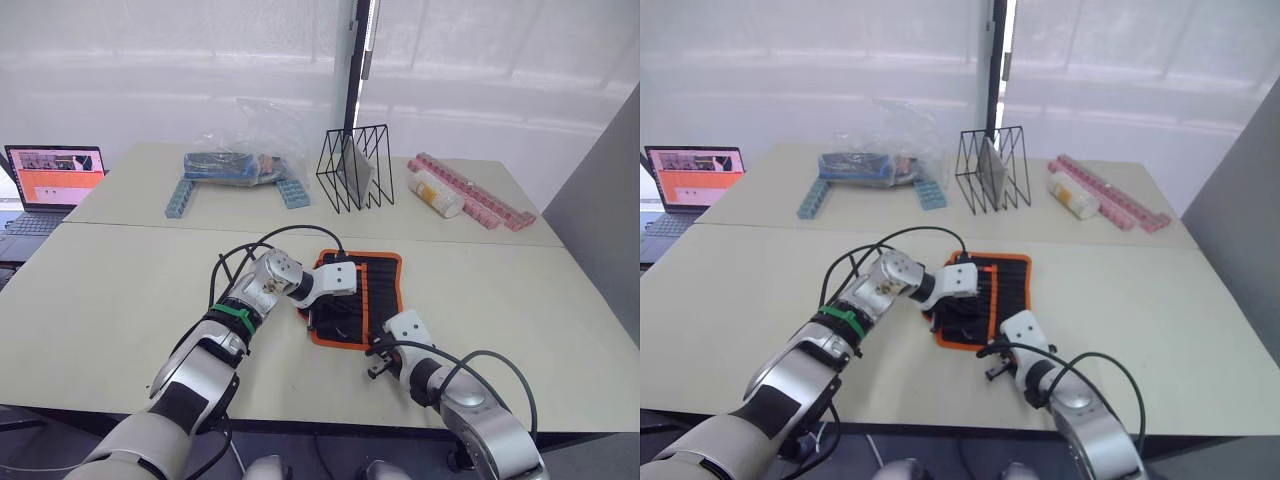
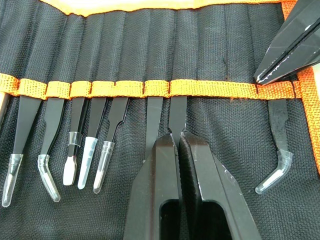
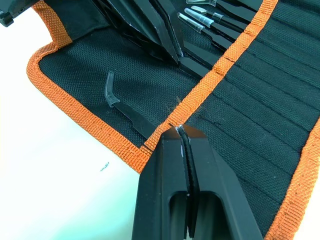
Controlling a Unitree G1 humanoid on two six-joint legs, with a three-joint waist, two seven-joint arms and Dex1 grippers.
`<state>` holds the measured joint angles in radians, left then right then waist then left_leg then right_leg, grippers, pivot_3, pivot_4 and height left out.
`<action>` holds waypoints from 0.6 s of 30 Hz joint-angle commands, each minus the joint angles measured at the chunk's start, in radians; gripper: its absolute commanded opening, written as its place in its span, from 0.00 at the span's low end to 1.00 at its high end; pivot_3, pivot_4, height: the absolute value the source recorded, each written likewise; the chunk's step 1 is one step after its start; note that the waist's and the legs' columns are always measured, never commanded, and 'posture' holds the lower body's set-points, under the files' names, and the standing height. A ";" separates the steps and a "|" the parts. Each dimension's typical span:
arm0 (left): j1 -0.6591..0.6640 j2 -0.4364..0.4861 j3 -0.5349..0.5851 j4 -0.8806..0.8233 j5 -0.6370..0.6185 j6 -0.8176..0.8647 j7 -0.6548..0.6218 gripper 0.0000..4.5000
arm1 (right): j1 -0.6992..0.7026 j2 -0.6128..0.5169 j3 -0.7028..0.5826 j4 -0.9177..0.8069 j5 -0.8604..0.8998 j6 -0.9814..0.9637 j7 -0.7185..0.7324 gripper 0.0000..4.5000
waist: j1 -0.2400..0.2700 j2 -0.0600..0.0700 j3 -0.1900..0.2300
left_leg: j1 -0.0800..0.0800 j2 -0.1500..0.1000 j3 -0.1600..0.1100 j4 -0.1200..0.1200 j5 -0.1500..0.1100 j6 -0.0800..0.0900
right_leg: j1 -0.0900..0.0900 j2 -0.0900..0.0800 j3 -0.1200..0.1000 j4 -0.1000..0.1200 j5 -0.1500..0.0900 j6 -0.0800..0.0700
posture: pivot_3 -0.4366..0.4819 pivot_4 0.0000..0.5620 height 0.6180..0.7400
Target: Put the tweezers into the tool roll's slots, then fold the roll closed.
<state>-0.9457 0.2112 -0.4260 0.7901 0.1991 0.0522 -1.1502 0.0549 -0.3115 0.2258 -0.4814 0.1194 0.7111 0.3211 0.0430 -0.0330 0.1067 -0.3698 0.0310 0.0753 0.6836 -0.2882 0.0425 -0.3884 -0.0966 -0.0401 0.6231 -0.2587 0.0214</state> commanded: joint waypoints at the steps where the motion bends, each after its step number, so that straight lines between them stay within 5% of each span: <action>1: -0.005 0.012 0.032 -0.058 0.000 0.042 0.060 0.29 | 0.050 -0.002 0.083 0.079 0.013 0.093 0.031 0.00 | -0.004 0.000 0.000 | -0.001 0.000 0.000 0.000 0.000 0.000 | 0.000 0.000 0.000 0.000 0.000 0.000 | 0.48 0.27 0.97; 9: 0.032 0.097 0.110 -0.306 -0.086 0.184 0.009 0.88 | 0.039 -0.002 0.083 0.092 0.008 0.090 0.031 0.00 | -0.035 0.000 0.000 | -0.006 0.001 0.000 -0.003 -0.001 0.001 | -0.007 0.003 0.001 0.002 0.000 -0.001 | 0.48 0.27 0.97; 18: 0.163 0.300 0.266 -0.648 -0.250 0.458 -0.032 0.88 | 0.038 -0.012 0.084 0.092 0.011 0.091 0.033 0.00 | -0.052 0.002 0.001 | -0.004 0.002 -0.001 -0.005 -0.001 0.001 | -0.009 0.003 0.001 0.004 0.000 -0.001 | 0.48 0.27 0.97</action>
<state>-0.7928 0.4770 -0.2249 0.2190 -0.0030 0.4460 -1.1911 0.0400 -0.3015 0.2632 -0.4894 0.1316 0.7108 0.3353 -0.0091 -0.0309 0.1082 -0.3742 0.0328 0.0737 0.6786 -0.2892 0.0440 -0.3969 -0.0932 -0.0388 0.6271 -0.2591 0.0202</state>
